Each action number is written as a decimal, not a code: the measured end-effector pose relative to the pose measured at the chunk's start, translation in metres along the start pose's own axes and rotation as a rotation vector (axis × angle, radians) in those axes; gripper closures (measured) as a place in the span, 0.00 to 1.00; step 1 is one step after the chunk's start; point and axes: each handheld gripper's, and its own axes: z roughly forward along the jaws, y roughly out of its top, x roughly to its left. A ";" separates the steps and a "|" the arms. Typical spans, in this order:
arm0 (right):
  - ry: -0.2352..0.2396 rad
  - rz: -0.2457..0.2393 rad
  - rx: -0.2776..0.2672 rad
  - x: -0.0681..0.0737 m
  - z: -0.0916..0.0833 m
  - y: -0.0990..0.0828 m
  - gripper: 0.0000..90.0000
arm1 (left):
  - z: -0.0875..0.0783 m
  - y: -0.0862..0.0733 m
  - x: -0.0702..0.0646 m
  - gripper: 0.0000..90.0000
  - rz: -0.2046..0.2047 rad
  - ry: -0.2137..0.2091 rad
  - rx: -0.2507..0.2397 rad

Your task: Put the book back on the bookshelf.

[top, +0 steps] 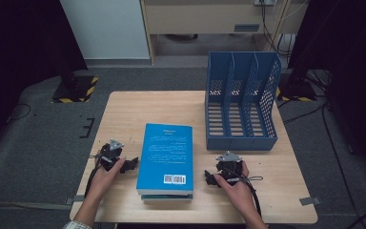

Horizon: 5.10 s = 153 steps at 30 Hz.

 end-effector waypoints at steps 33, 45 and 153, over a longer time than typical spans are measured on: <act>0.080 -0.079 -0.031 0.005 -0.030 0.003 0.18 | -0.049 0.006 -0.016 0.05 -0.007 -0.111 -0.073; 0.140 -0.115 -0.098 0.018 -0.073 0.031 0.17 | -0.071 0.017 -0.011 0.07 0.019 -0.141 -0.111; 0.487 -0.009 0.004 0.061 -0.002 0.130 0.10 | -0.057 0.078 -0.028 0.50 -0.018 -0.484 0.007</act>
